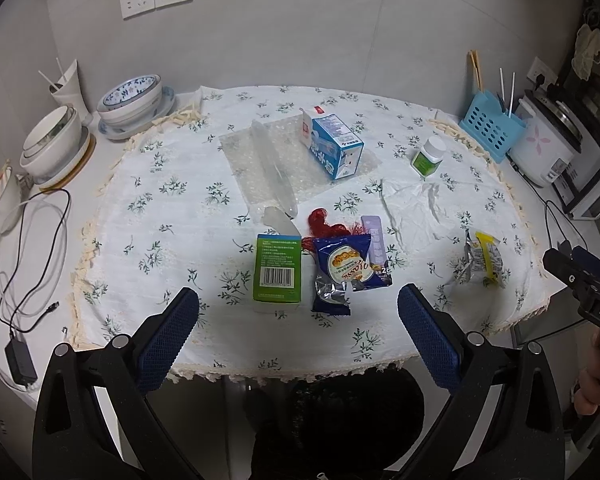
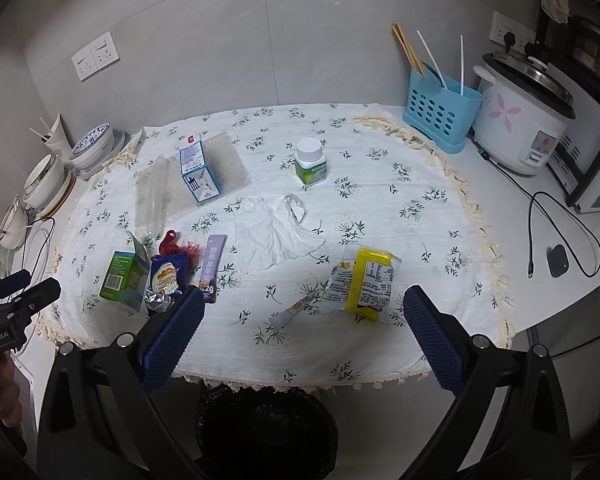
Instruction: Collect trash
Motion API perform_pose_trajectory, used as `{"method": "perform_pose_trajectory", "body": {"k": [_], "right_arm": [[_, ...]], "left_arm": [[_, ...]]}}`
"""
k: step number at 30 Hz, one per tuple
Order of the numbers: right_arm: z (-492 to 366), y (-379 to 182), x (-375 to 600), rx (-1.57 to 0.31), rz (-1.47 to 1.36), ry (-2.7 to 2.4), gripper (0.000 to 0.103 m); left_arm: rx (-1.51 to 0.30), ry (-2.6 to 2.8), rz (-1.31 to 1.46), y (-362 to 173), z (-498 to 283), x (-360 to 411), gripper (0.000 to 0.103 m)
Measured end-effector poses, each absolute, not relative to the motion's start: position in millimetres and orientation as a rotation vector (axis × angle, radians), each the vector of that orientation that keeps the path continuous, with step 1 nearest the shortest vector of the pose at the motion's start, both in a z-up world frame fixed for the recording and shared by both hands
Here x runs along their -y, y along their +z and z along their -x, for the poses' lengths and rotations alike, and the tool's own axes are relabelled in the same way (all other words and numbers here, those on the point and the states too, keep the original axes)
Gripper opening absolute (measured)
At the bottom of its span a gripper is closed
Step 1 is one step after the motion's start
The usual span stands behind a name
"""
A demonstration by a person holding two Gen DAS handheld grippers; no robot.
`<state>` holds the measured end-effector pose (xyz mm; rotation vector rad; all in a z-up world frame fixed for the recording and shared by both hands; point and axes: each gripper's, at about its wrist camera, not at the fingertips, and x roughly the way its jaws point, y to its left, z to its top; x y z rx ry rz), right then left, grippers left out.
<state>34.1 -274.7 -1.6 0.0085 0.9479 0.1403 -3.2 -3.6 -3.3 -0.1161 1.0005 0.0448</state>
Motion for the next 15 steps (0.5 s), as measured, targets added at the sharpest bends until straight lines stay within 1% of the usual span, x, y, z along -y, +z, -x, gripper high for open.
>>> {"method": "perform_pose_trajectory", "body": {"k": [15], "right_arm": [[-33.6,-1.7,275.2,-0.948,-0.008,0.141,0.096]], "left_arm": [[-1.002,0.044,0.117,-2.7,3.4,6.7,0.097]]}}
